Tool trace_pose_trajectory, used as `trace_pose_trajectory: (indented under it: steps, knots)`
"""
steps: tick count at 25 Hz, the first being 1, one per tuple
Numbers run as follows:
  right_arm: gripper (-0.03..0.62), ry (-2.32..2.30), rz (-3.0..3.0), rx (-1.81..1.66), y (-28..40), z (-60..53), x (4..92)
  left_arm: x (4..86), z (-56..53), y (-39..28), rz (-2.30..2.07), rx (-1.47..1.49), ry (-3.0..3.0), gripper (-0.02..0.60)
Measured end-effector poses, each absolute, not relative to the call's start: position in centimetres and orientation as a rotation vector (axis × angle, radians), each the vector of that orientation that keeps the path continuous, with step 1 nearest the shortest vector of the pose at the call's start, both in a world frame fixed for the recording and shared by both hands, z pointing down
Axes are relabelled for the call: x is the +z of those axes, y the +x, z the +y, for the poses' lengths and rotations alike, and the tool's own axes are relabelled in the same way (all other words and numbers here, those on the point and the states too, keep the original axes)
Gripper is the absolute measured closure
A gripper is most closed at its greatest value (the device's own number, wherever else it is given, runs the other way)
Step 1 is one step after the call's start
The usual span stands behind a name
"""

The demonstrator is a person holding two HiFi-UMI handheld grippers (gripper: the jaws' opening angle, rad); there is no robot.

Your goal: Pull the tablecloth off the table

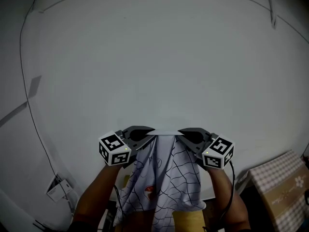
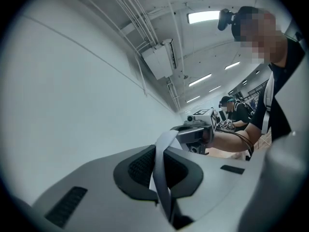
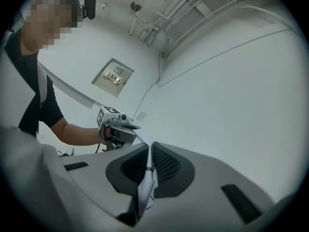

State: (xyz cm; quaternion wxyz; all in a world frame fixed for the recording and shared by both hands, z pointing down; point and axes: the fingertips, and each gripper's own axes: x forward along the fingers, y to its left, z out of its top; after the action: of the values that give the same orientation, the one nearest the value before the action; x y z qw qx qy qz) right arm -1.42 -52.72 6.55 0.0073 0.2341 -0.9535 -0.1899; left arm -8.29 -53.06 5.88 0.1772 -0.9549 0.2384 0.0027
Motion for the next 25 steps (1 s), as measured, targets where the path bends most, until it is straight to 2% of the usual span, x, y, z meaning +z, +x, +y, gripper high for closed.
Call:
trace_pose_trajectory:
  steps: [13,25]
  knots:
    - [0.569,0.766,-3.039,-0.673,0.1,-51.3,1.0,0.3,-51.2,-6.6,0.547,0.134,-2.719,0.566]
    - [0.569,0.802,-3.025,-0.761,0.3,-50.3,0.3,-0.6,-50.2,-6.3,0.462,0.230,-2.783,0.566]
